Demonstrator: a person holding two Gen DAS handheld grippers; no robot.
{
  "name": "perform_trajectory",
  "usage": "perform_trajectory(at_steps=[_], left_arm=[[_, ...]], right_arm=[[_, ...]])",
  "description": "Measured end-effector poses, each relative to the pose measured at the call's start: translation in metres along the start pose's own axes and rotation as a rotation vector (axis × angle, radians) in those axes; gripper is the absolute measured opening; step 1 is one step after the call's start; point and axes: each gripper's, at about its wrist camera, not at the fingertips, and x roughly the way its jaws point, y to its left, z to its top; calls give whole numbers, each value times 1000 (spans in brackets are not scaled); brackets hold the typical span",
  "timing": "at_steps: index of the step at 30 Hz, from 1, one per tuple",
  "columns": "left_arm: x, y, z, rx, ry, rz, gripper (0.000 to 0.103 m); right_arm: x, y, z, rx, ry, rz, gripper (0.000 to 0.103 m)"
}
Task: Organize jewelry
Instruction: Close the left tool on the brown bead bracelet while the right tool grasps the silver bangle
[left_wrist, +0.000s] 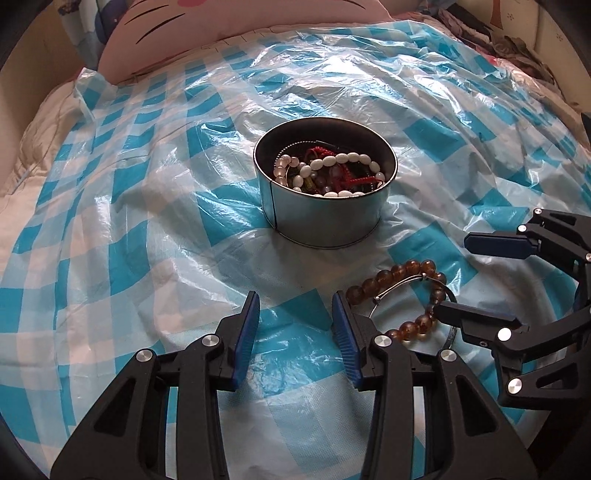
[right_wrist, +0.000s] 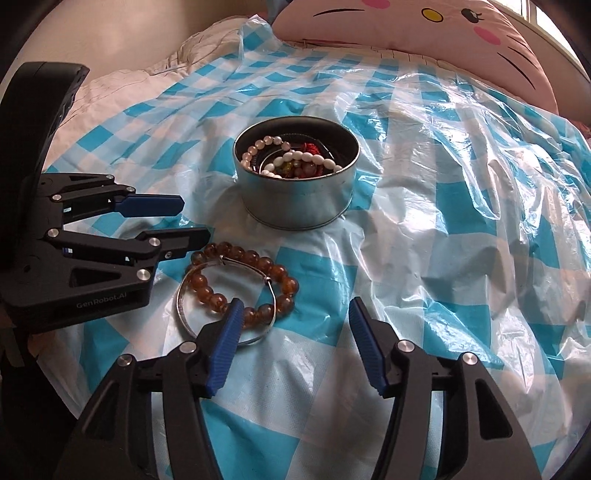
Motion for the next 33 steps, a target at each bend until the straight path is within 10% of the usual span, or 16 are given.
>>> perform_trajectory(at_steps=[26,33], left_arm=[[-2,-26,-3,135,-1,48,39],[-5,-50,-2,223,-33,49,32]], right_arm=[[-15,-27,-18,-90,51,-241,74],[-17,-33,-12,-12,-20,-42,60]])
